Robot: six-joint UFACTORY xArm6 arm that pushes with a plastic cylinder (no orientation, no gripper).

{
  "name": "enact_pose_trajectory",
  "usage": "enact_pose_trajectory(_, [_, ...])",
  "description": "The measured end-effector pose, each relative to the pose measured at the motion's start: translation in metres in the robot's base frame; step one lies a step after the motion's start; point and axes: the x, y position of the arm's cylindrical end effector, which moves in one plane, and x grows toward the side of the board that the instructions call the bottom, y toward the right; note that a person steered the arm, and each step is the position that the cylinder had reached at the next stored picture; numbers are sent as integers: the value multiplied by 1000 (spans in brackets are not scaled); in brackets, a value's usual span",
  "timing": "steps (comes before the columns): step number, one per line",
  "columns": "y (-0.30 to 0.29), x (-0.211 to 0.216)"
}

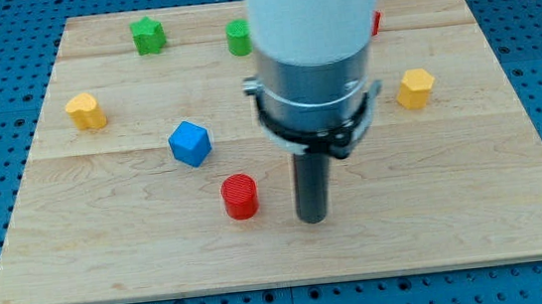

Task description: Move your arm to the top side of the blue cube

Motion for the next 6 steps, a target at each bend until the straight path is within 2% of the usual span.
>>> enact_pose_trajectory(2, [20, -47])
enact_pose_trajectory(4, [-6, -104])
enact_pose_trajectory(5, [-34, -119])
enact_pose_trajectory(6, [-101, -159])
